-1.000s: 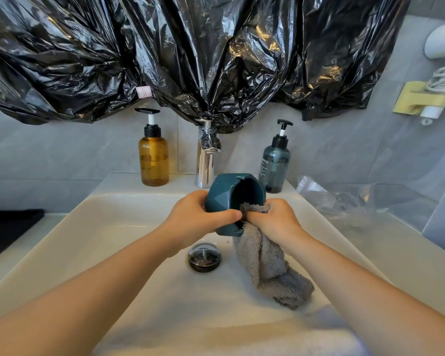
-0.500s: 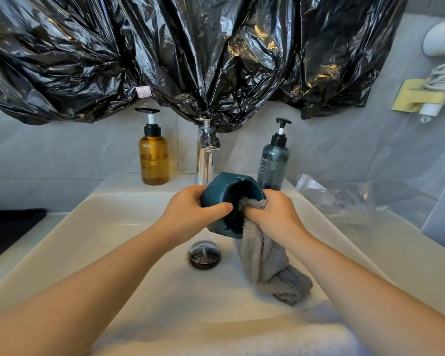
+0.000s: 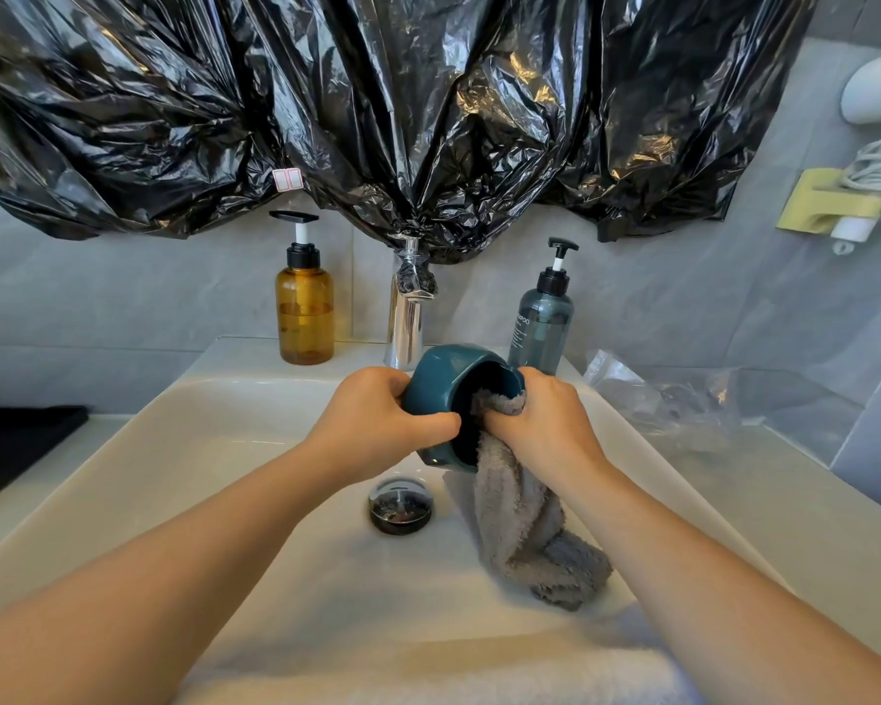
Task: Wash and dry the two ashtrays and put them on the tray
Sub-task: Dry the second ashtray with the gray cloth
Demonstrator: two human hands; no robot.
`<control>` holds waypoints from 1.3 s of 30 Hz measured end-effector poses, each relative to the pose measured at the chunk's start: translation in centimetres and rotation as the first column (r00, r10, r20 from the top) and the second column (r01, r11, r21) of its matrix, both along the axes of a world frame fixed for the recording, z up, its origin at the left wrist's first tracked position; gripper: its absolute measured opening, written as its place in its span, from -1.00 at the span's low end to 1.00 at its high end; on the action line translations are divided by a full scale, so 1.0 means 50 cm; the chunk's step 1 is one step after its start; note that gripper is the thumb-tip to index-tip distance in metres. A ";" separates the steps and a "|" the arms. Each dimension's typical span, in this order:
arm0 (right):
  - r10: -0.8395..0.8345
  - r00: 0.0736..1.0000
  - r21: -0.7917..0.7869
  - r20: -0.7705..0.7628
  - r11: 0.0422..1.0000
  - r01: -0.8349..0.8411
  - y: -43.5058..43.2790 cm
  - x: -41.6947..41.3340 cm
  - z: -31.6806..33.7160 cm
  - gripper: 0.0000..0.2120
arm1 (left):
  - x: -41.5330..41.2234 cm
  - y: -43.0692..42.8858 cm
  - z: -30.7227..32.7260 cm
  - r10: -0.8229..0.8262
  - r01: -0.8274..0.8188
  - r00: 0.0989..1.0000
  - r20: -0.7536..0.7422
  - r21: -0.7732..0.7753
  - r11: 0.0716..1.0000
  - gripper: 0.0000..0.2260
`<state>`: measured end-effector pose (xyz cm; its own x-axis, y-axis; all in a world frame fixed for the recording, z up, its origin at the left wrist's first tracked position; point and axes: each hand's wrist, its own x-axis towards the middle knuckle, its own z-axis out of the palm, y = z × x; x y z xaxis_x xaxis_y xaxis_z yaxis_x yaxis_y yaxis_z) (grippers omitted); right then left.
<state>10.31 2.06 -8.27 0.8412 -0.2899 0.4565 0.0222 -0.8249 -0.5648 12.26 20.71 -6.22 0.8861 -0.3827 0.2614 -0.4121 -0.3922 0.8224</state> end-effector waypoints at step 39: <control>0.033 0.999 -0.018 0.042 0.999 -0.032 0.012 -0.012 0.012 -0.88 | 0.017 0.007 0.010 -0.015 0.015 1.000 0.006 0.007 1.000 -0.76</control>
<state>9.70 2.67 -7.68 0.8302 -0.2544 0.4960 0.0726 -0.8329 -0.5487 13.10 21.07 -5.73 0.8785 -0.3980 0.2644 -0.4233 -0.3915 0.8170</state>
